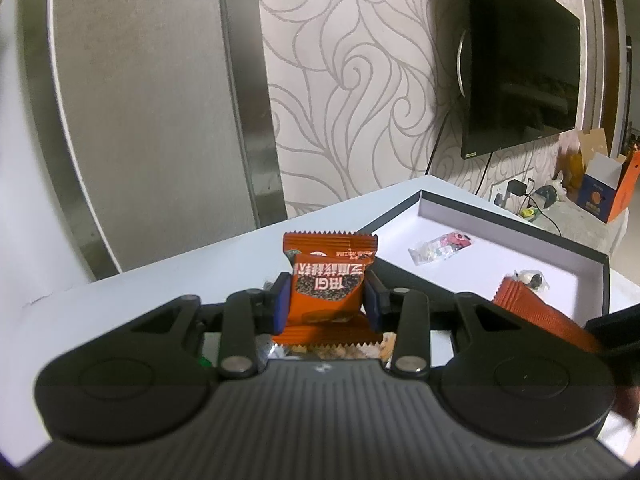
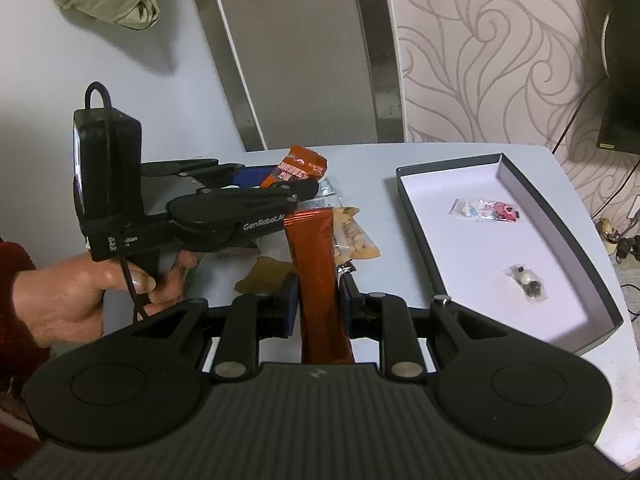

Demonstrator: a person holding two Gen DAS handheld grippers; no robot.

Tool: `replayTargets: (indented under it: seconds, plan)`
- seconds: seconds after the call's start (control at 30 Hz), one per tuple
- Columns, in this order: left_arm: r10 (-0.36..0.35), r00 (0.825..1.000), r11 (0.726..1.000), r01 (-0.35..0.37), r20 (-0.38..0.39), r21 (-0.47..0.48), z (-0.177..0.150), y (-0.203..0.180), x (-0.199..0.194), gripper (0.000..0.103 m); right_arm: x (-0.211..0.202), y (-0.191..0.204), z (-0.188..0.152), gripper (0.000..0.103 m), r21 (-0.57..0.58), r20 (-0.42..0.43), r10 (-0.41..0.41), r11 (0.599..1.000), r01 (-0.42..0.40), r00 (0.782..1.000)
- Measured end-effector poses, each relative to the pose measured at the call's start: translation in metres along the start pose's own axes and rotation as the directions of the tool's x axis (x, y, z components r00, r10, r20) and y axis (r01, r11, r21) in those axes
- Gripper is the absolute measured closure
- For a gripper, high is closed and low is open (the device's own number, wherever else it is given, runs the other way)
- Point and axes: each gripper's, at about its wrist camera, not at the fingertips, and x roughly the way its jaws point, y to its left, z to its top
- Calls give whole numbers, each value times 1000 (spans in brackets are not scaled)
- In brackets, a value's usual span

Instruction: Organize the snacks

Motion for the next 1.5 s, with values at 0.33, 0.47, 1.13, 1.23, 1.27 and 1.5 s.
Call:
replayTargets:
  seconds: [0.33, 0.47, 1.13, 1.23, 1.27, 1.5]
  plan:
    - [-18, 1000, 1000, 18, 2, 15, 5, -15, 9, 63, -5, -11, -1, 78, -3, 4, -32, 999, 32, 999]
    - [-9, 1000, 1000, 10, -1, 7, 0, -10, 5, 63, 10, -23, -12, 77, 34, -60, -44, 998, 46, 997]
    - [95, 995, 995, -95, -15, 38, -38, 45, -50, 63, 130, 5, -30, 77, -205, -199, -165, 971, 124, 966]
    - [83, 996, 996, -83, -16, 39, -39, 43, -51, 63, 125, 4, -28, 78, -196, -194, -155, 974, 116, 969]
    - [79, 997, 996, -78, -17, 41, -40, 42, -50, 63, 122, 2, -27, 79, -177, -189, -145, 978, 112, 971]
    - [46, 999, 998, -45, -22, 46, -36, 31, -41, 63, 89, 3, -17, 85, -119, -140, -118, 988, 101, 983]
